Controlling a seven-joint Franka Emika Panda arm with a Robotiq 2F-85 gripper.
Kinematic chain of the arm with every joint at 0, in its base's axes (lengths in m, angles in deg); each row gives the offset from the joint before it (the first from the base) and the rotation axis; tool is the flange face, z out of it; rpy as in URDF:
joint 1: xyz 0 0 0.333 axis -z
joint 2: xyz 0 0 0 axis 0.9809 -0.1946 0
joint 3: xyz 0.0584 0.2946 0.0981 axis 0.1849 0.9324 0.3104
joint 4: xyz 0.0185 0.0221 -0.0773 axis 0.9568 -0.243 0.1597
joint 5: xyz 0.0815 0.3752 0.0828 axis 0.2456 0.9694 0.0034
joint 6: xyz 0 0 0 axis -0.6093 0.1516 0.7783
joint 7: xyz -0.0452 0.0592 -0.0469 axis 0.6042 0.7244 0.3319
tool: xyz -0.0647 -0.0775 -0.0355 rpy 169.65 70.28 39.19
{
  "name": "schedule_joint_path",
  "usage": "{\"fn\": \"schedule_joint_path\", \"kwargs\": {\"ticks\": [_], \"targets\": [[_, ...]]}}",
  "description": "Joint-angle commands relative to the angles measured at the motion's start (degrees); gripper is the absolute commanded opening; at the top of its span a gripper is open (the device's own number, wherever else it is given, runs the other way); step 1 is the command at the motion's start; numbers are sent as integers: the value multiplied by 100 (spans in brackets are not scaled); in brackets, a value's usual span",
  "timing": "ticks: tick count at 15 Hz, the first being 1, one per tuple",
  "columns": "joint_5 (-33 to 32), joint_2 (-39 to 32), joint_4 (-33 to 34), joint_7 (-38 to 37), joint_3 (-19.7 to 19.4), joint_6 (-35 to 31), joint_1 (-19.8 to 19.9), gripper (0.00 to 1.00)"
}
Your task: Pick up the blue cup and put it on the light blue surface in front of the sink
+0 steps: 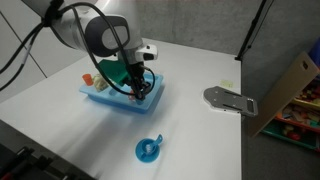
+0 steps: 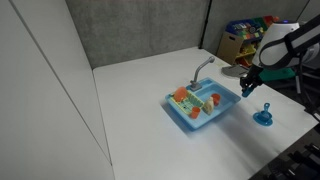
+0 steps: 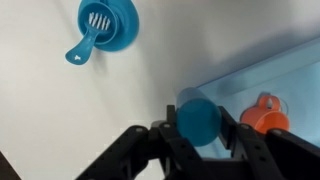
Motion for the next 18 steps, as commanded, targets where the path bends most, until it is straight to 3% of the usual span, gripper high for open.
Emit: {"fn": "schedule_joint_path", "kwargs": {"ticks": [1, 18], "targets": [[65, -271, 447, -98, -19, 320, -28, 17], [69, -909, 1053, 82, 73, 440, 0, 17]]}}
